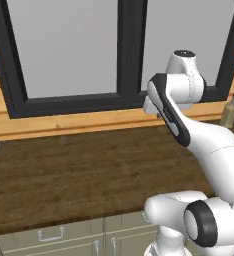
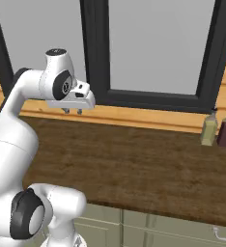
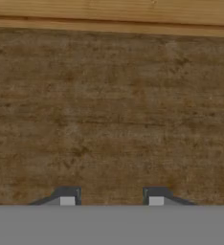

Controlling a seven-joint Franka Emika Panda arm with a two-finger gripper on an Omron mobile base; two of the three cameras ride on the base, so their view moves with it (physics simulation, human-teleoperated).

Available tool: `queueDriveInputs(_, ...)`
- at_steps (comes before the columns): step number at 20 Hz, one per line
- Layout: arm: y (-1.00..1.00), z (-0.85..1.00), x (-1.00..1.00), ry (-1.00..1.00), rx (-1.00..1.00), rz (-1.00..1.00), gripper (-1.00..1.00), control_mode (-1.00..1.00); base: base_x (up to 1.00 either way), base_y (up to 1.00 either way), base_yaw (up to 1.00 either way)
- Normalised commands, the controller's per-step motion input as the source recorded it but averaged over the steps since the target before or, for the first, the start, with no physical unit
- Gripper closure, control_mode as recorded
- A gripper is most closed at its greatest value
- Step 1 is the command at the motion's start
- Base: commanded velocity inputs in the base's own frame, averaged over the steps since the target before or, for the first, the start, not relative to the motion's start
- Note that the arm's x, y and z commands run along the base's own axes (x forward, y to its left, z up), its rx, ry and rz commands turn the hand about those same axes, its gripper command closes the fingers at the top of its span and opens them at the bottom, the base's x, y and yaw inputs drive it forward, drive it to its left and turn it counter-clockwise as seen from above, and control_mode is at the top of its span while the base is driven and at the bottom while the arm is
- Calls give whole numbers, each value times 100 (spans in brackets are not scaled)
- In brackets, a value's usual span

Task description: Take a straw from the drawer in front and place it inside the glass cup on the dining counter.

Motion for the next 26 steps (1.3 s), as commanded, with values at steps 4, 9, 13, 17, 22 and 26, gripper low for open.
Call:
queueDriveInputs(4, 0, 0, 0, 0, 0, 0, -100, 100, -26, 0, 0)
queueDriveInputs(9, 0, 0, 0, 0, 0, 0, -100, 100, -98, -10, 0)
queueDriveInputs(13, 0, 0, 0, 0, 0, 0, -100, 100, -53, -42, 16)
queueDriveInputs(17, 0, 0, 0, 0, 0, 0, -100, 100, 1, -71, 46)
queueDriveInputs(22, 0, 0, 0, 0, 0, 0, -100, 100, 6, -74, 63)
queueDriveInputs(26, 0, 0, 0, 0, 0, 0, -100, 100, 0, -62, 70)
